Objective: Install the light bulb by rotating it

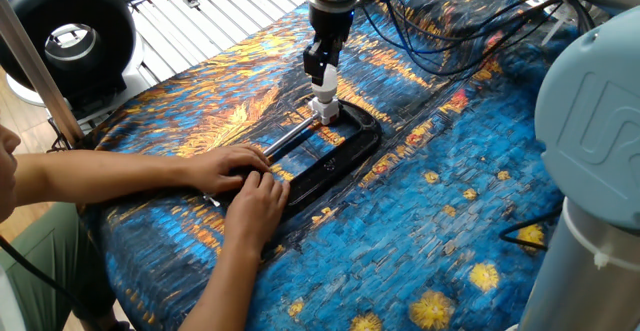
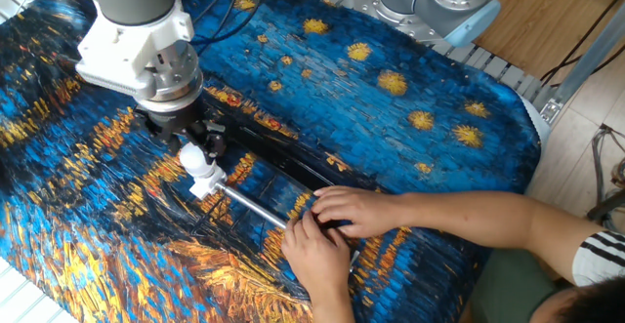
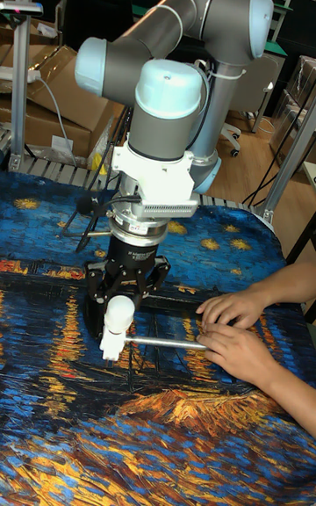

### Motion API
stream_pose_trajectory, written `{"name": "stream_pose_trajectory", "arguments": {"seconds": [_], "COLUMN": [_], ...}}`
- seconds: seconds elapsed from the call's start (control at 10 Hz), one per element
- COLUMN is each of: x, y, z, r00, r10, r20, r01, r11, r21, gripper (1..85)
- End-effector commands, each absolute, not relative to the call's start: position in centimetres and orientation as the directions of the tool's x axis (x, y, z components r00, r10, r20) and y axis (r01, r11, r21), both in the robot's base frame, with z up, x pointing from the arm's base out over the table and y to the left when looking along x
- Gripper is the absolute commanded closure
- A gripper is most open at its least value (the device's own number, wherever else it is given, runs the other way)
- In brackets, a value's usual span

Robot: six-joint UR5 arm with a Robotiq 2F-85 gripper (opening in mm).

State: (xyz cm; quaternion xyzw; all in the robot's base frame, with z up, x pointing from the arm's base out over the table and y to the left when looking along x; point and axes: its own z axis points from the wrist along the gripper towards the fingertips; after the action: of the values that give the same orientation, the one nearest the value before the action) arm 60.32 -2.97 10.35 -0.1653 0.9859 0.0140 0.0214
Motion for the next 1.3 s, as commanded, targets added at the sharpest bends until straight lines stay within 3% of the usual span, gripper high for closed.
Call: {"name": "stream_pose_trajectory", "arguments": {"seconds": [0.0, 0.2, 0.5, 0.6, 1.2], "x": [59.8, 59.2, 58.8, 59.8, 61.3], "y": [-2.2, -2.1, -1.6, -4.1, -3.2], "z": [11.7, 12.8, 14.8, 14.9, 14.6], "r00": [-0.949, -0.936, -0.843, -0.728, -0.393], "r10": [-0.314, -0.351, -0.537, -0.686, -0.919], "r20": [-0.043, -0.024, -0.012, 0.017, 0.005], "r01": [-0.316, -0.352, -0.534, -0.685, -0.919], "r11": [0.946, 0.93, 0.836, 0.728, 0.393], "r21": [0.07, 0.107, 0.128, 0.022, -0.008], "gripper": [30.3, 31.7, 40.7, 40.7, 34.7]}}
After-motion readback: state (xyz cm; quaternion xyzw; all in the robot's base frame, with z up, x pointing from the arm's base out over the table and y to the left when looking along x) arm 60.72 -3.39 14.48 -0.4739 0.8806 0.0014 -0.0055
